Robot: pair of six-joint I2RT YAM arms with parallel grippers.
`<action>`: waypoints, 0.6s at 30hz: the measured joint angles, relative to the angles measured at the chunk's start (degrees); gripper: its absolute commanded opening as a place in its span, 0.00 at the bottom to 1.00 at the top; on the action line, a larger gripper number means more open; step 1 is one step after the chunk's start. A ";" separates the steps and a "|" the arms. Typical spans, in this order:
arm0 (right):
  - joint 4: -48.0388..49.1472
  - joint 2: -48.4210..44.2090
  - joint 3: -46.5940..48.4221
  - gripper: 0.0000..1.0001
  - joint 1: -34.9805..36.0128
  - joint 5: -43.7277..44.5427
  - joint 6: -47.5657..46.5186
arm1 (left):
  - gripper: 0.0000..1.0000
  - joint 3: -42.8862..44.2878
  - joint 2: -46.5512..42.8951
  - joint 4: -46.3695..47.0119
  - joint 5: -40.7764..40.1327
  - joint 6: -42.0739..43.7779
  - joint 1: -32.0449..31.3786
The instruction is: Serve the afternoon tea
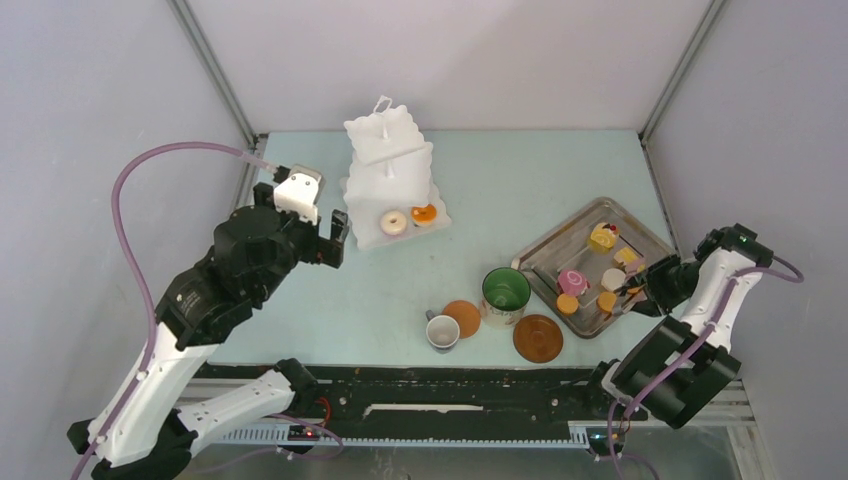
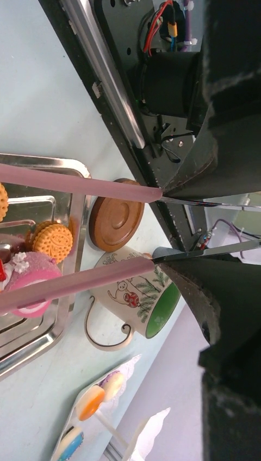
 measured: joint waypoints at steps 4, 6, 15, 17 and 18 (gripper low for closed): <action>-0.42 1.62 -0.96 0.45 -0.28 -0.59 -0.46 | 0.98 -0.07 0.02 0.20 -0.02 0.07 0.46; -0.46 2.49 -1.29 0.45 -0.07 -1.20 -0.63 | 0.98 -0.07 0.07 0.28 -0.02 0.11 0.79; 0.42 5.35 -1.38 0.45 3.10 -2.54 -1.07 | 0.98 -0.07 0.46 1.22 -0.07 0.55 1.42; 0.81 6.14 -1.38 0.45 4.20 -2.80 -1.03 | 0.98 -0.07 0.46 1.25 -0.09 0.57 1.49; 1.03 6.62 -1.38 0.45 4.94 -2.86 -1.01 | 0.98 -0.07 0.48 1.27 -0.13 0.59 1.49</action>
